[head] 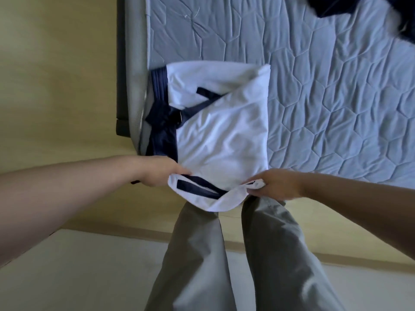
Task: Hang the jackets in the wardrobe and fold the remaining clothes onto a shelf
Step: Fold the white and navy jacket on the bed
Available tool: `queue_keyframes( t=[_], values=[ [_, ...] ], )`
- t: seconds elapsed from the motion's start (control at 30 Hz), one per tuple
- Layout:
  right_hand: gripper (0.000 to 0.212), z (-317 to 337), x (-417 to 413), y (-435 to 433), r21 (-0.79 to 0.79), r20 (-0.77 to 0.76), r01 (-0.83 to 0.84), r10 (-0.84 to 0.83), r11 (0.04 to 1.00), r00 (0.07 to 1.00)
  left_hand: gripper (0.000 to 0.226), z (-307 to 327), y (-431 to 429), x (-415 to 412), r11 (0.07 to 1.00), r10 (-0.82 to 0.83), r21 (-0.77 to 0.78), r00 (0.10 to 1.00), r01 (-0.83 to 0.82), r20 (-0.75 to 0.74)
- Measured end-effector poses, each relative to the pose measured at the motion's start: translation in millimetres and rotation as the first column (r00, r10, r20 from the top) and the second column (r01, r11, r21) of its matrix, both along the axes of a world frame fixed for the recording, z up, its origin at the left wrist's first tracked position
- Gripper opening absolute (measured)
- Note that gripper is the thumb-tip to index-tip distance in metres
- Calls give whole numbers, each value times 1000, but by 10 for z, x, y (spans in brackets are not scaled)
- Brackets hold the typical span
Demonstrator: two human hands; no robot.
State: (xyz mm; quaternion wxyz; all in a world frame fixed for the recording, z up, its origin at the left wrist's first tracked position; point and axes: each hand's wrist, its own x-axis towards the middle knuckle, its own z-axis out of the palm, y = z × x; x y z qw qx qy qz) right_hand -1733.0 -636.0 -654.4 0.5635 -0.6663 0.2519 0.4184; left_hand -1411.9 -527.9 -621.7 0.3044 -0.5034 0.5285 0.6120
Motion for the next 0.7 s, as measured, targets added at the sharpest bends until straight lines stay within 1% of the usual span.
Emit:
queue_keyframes(
  t=[0.07,0.13,0.17,0.2,0.27,0.3,0.33,0.37,0.4,0.43,0.47,0.5,0.57,0.6,0.67,0.7],
  values=[
    [35,154,33,-99,142,-93,191,-179,971,980,81,112,-99,33,997,30,67,999,-29,-13],
    [45,236,86,-303,187,-150,395,-371,899,916,69,178,-293,158,990,135,45,990,-134,-29],
    [51,230,120,-442,178,-171,514,-488,839,856,65,181,-404,253,976,216,32,976,-215,-20],
    [54,200,167,-598,161,-184,638,-612,753,769,65,159,-527,353,956,292,15,956,-292,8],
    [57,75,283,-931,117,-187,840,-819,530,543,67,18,-802,542,917,399,-74,911,-393,101],
    [53,-21,353,-1088,84,-181,896,-878,436,444,65,-86,-945,623,892,447,-137,884,-430,139],
    [44,-134,423,-1221,44,-175,927,-911,371,373,61,-206,-1083,688,861,500,-199,852,-469,155],
    [35,-262,495,-1324,-6,-173,942,-928,336,330,54,-334,-1212,745,827,545,-263,823,-497,158],
    [30,-403,570,-1381,-68,-173,948,-939,312,297,47,-466,-1324,804,803,567,-331,807,-496,166],
    [29,-544,644,-1415,-133,-161,949,-951,286,264,40,-595,-1421,864,790,568,-397,801,-467,187],
    [33,-684,711,-1424,-205,-127,944,-964,257,235,36,-726,-1489,914,780,564,-455,797,-429,216],
    [37,-822,768,-1427,-295,-66,925,-971,238,229,32,-853,-1533,948,770,565,-502,787,-395,247],
    [48,-1040,861,-1404,-483,79,849,-955,214,286,23,-1072,-1551,960,762,558,-561,768,-324,314],
    [55,-1117,885,-1382,-546,130,816,-943,189,306,21,-1157,-1529,925,764,547,-580,761,-282,350],
    [64,-1208,896,-1315,-617,191,776,-931,132,310,28,-1259,-1432,805,743,546,-644,724,-185,422],
    [66,-1227,888,-1274,-643,203,756,-924,125,325,33,-1261,-1363,721,703,564,-702,693,-117,449]
  ],
)
